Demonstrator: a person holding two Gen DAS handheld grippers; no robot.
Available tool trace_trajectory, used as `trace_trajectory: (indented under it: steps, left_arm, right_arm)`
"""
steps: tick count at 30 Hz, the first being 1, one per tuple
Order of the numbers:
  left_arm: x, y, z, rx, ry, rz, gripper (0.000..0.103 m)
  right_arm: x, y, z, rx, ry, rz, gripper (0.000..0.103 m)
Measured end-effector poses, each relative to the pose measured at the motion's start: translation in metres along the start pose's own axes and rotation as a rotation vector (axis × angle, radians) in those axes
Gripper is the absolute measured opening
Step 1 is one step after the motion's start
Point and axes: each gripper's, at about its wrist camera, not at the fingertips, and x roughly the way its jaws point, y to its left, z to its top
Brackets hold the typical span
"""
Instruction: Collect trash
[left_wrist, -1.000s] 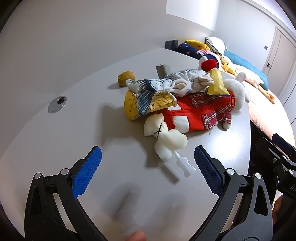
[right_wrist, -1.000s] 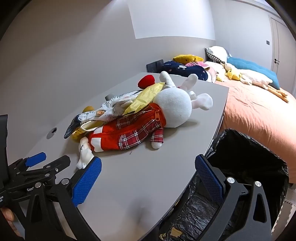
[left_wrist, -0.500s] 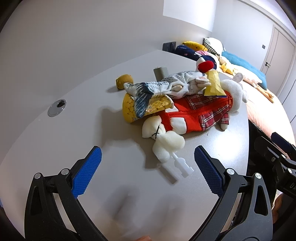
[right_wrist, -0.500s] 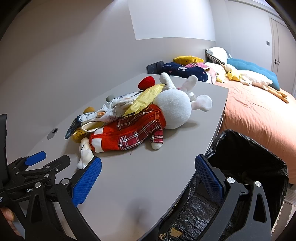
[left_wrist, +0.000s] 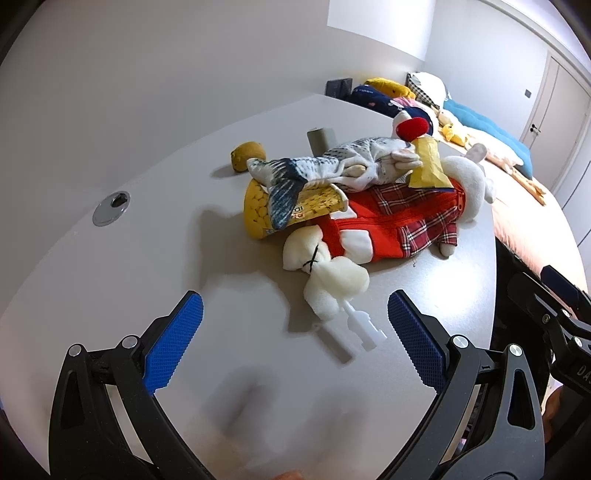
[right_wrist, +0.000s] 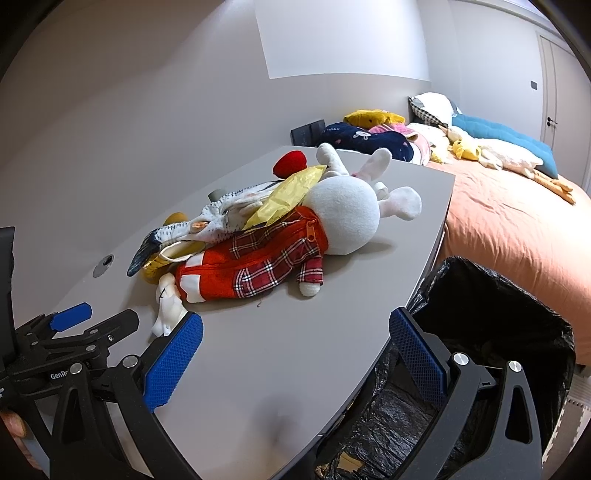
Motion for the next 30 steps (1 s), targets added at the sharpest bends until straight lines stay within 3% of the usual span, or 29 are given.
trace_trajectory:
  steps: [30]
  left_arm:
    - [0.0021,0.0011,0.0003,-0.009,0.007,-0.016,0.097]
  right_arm:
    - [-0.0009,0.0,0.0016,-0.003,-0.004,0.002,0.1]
